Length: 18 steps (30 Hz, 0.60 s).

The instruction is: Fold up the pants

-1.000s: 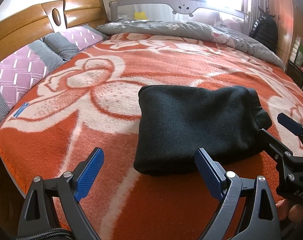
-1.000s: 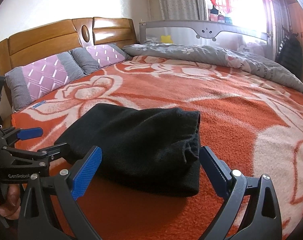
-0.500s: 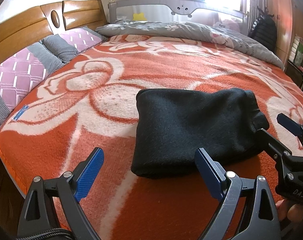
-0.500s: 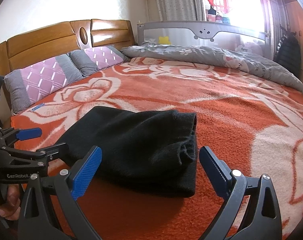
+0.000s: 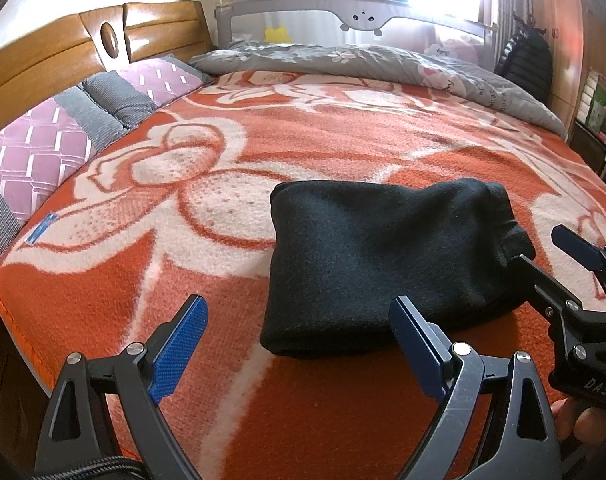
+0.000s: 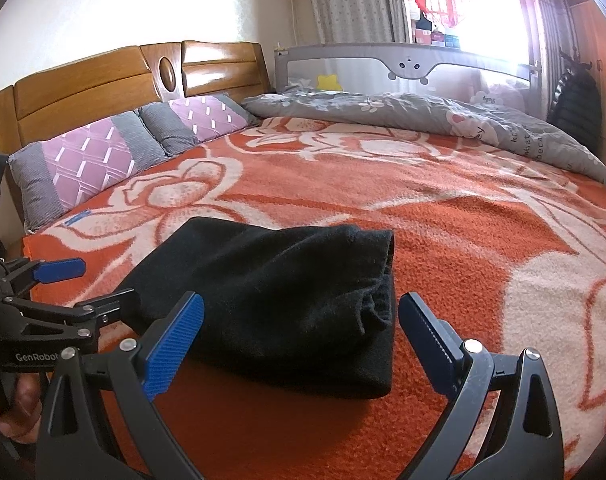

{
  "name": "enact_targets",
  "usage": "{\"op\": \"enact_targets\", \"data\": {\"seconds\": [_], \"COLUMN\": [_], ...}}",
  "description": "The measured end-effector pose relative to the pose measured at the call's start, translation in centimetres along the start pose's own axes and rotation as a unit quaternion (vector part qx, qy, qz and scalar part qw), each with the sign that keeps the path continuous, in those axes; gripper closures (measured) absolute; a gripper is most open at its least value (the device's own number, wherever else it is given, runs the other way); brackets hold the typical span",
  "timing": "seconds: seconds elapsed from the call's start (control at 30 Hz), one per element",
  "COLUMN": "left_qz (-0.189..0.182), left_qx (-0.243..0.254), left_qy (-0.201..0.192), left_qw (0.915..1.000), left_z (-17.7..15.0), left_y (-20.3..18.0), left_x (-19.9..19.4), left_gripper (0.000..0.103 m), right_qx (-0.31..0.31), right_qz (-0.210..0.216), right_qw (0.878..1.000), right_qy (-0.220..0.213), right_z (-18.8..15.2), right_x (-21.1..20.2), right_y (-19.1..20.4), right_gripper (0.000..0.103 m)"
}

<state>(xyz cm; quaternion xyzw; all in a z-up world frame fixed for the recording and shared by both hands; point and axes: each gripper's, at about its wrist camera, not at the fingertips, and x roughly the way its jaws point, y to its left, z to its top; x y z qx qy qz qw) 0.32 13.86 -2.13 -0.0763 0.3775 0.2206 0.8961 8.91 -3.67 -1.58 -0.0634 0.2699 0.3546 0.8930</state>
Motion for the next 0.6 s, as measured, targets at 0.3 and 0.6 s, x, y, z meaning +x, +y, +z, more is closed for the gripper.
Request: {"op": "enact_targets", "data": {"seconds": [0.3,0.6], "left_qz": [0.002,-0.001], "left_qx": [-0.001,-0.006], "left_qy": [-0.004,0.008], "left_qw": [1.0,0.9999], "left_z": [0.43,0.83], "left_y": [0.06,0.11], "left_x": [-0.23,0.16], "left_gripper": [0.01,0.011], "right_qx": [0.004,0.011], "right_qz": [-0.002,-0.003], "right_qw": [1.0,1.0], "right_qy": [-0.001,-0.003], "right_z": [0.38,0.44], "right_x": [-0.09,-0.39], "right_y": [-0.03,-0.51], "right_gripper": [0.005,0.005]}}
